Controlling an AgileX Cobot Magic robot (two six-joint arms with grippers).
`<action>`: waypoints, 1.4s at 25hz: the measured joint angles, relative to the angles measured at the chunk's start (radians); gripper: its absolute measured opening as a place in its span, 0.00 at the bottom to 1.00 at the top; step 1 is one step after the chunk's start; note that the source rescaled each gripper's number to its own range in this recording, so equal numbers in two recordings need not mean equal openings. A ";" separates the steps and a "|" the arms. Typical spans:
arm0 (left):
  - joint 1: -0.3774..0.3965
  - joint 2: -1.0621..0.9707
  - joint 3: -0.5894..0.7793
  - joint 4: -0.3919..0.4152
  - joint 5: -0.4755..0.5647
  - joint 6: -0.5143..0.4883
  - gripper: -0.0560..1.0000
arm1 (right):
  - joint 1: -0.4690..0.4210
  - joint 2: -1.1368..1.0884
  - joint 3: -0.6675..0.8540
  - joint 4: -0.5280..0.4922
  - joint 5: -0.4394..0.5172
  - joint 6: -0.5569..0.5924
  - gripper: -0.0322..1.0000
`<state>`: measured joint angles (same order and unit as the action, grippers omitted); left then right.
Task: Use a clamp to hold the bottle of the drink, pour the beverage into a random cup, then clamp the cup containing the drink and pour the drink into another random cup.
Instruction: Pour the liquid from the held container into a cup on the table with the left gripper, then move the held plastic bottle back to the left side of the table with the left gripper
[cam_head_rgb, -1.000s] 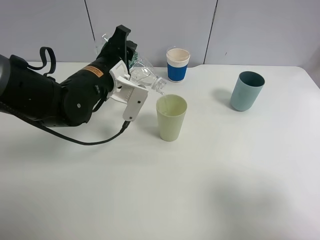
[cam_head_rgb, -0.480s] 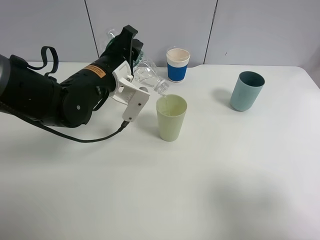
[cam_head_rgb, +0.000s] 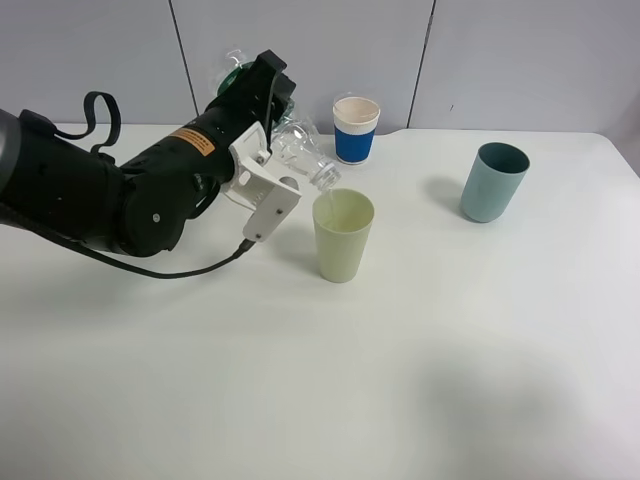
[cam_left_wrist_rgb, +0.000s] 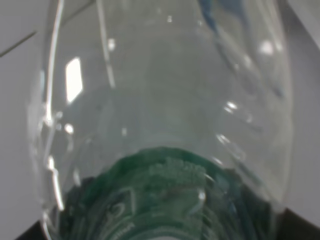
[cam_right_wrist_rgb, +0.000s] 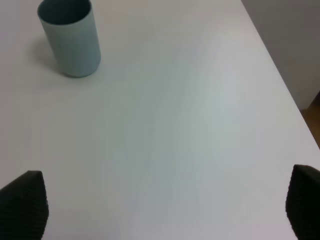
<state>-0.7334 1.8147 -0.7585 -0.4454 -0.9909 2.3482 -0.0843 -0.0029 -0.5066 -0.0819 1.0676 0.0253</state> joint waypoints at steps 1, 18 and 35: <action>0.000 0.000 0.000 0.008 -0.005 0.000 0.13 | 0.000 0.000 0.000 0.000 0.000 0.000 1.00; 0.016 -0.002 0.000 -0.017 0.072 -0.578 0.13 | 0.000 0.000 0.000 0.000 0.000 0.000 1.00; 0.190 -0.035 0.000 0.313 0.243 -1.661 0.13 | 0.000 0.000 0.000 0.000 0.000 0.000 1.00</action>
<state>-0.5431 1.7798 -0.7585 -0.1326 -0.7482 0.6877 -0.0843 -0.0029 -0.5066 -0.0819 1.0676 0.0253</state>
